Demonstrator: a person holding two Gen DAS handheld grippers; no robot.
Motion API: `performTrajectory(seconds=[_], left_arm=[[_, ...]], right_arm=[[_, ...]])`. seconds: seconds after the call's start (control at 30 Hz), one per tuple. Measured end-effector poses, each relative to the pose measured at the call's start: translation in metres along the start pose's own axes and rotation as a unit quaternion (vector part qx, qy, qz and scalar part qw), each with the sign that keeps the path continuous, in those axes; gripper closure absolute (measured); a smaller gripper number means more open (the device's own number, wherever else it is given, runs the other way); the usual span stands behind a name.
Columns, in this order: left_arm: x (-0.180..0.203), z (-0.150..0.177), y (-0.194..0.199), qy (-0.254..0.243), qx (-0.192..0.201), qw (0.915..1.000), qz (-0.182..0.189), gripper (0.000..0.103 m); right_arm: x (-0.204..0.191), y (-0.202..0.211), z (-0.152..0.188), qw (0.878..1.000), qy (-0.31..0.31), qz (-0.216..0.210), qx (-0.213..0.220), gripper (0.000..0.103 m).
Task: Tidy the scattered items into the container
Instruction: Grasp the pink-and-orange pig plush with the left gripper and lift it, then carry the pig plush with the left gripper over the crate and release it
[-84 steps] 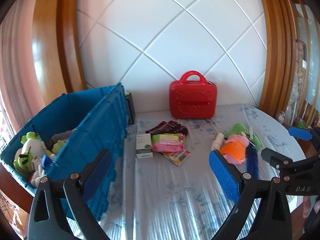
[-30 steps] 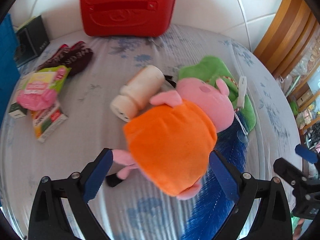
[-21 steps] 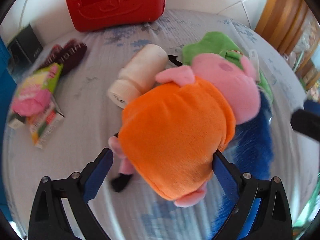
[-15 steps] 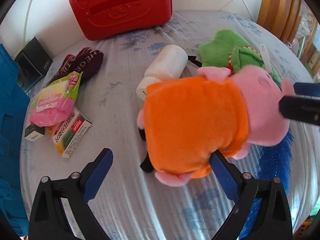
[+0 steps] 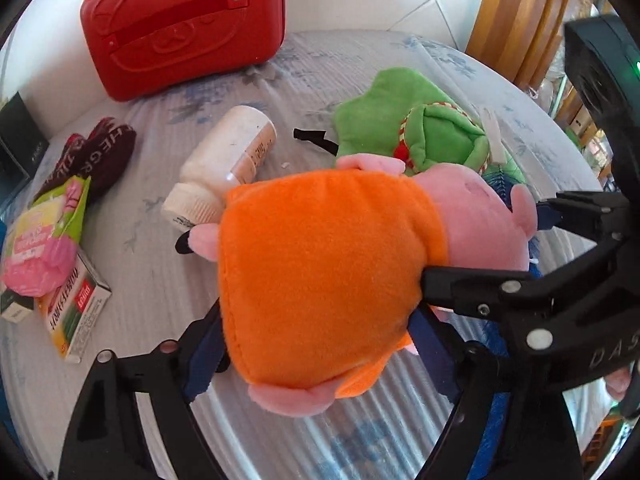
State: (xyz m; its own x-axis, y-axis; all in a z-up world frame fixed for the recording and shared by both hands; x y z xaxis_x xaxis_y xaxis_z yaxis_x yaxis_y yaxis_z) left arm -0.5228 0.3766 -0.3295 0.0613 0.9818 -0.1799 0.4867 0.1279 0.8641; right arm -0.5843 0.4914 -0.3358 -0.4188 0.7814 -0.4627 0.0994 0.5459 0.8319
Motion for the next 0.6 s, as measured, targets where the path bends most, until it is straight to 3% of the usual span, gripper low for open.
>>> performTrajectory(seconds=[0.13, 0.33, 0.6], left_arm=[[0.002, 0.001, 0.007, -0.005, 0.010, 0.9999, -0.002, 0.028], [-0.005, -0.002, 0.036, -0.003, 0.037, 0.9993, -0.010, 0.029], [-0.047, -0.011, 0.106, 0.032, 0.096, 0.9938, -0.045, 0.029]], right_arm=[[-0.005, 0.003, 0.002, 1.000, 0.012, 0.004, 0.003, 0.013], [-0.021, 0.022, 0.008, 0.999, 0.027, -0.002, 0.024, 0.016], [-0.087, 0.069, -0.007, 0.993, 0.085, -0.013, 0.075, 0.016]])
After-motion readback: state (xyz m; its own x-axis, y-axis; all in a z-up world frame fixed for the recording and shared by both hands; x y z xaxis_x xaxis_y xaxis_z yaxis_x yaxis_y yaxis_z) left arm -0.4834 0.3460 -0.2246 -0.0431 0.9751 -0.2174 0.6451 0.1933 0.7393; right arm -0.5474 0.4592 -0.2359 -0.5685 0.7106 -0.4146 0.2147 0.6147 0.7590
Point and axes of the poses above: each gripper's, at about its wrist camera, not at the fingertips, and y roughly against the way its jaws point, x to its right, z to its underside, the point moved 5 cm from there along -y, roughly the way its jaws point, and after that the axes turned 14 degrees about -z, right-handed, at the moved point
